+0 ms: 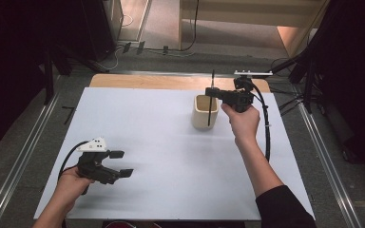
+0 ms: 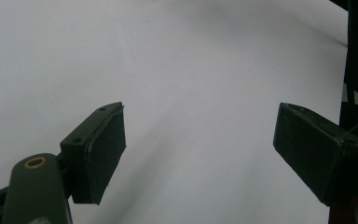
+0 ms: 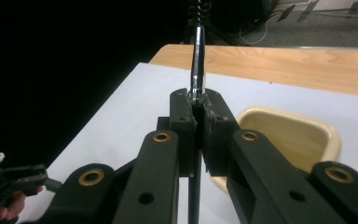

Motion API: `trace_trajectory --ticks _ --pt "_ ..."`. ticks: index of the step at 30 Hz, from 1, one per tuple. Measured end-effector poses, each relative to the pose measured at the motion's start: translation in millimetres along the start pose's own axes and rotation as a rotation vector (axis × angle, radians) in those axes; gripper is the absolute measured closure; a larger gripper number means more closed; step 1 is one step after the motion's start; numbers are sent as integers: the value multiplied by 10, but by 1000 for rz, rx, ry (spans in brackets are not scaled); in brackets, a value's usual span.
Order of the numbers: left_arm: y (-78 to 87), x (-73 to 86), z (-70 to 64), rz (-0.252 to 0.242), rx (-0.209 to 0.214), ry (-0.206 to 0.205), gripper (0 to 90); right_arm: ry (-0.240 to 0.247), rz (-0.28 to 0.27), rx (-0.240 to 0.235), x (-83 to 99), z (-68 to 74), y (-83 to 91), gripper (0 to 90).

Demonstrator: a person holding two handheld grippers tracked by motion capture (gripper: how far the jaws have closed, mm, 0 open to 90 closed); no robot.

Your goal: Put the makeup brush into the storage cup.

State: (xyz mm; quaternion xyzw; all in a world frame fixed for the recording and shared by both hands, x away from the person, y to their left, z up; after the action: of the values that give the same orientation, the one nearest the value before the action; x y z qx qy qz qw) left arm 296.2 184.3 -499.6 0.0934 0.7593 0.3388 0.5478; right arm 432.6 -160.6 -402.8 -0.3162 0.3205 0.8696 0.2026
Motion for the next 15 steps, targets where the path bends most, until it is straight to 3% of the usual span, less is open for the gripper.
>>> trace_trajectory --ticks 15 --pt "2 -5 2 -9 4 3 171 29 -58 54 -324 -25 -29 856"
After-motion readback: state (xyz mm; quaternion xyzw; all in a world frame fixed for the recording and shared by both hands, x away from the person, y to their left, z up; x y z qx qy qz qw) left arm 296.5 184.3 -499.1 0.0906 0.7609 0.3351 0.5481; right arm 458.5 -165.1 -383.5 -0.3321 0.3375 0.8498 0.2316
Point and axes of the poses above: each handheld gripper's, and its own axes: y roughly backward along the jaws, x roughly out of its underside, z roughly to its left, the point moved 7 cm from there along -y, roughly forward along the jaws, and after that the axes turned 7 degrees about -y, right-handed, at the moved point
